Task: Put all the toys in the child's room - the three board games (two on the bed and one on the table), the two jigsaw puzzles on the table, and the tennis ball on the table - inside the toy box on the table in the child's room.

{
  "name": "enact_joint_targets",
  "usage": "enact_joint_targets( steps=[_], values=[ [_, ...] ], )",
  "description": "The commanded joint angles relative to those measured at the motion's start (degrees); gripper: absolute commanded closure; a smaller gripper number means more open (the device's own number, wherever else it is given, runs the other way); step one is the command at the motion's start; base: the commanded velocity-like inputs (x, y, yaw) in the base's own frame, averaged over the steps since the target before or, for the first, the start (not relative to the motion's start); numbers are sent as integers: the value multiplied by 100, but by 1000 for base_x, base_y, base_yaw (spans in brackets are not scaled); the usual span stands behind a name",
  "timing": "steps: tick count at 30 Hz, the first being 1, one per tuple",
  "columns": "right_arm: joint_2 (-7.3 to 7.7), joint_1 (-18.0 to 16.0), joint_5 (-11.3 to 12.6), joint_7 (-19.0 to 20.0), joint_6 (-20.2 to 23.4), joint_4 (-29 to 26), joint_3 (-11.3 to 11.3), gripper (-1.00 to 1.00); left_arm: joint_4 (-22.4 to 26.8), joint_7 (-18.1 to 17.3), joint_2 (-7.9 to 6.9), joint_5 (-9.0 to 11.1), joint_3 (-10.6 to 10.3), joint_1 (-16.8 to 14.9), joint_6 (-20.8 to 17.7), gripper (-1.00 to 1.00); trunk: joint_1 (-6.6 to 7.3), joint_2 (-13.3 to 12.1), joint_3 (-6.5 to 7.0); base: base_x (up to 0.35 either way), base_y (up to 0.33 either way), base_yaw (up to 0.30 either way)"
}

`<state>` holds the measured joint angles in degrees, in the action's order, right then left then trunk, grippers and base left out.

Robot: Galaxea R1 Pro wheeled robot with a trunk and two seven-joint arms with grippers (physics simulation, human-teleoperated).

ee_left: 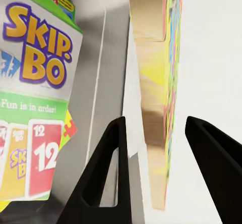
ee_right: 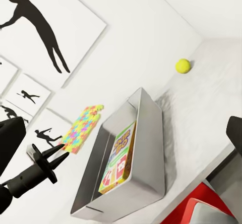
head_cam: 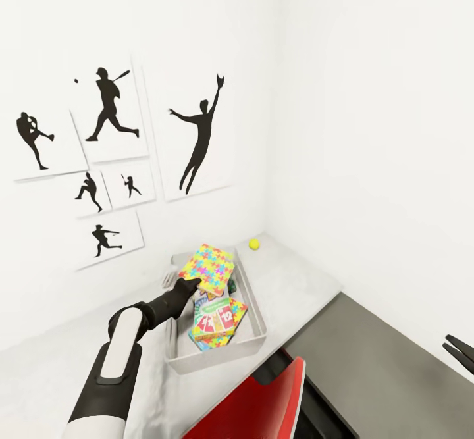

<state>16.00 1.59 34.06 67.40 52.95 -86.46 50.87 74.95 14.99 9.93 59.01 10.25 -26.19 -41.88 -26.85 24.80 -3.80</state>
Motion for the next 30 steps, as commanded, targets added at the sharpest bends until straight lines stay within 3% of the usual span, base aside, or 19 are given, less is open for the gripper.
enact_joint_targets(
  steps=[1, 9, 30],
  values=[
    [3, 0, 15, 21, 30, -2, 1, -100, 6, 93, 7, 94, 13, -7, -3, 100, -3, 12, -21, 0, 0, 0],
    [15, 0, 13, 94, 28, -2, 2, -100, -14, 297, 7, 224, 4, -9, 146, 100, -3, 12, -95, 0, 0, 0],
    [20, 4, 62, 140, 31, -4, 2, -100, -61, 306, 7, 234, -10, -9, 154, 100, -3, 12, -290, 0, 0, 0]
  ],
)
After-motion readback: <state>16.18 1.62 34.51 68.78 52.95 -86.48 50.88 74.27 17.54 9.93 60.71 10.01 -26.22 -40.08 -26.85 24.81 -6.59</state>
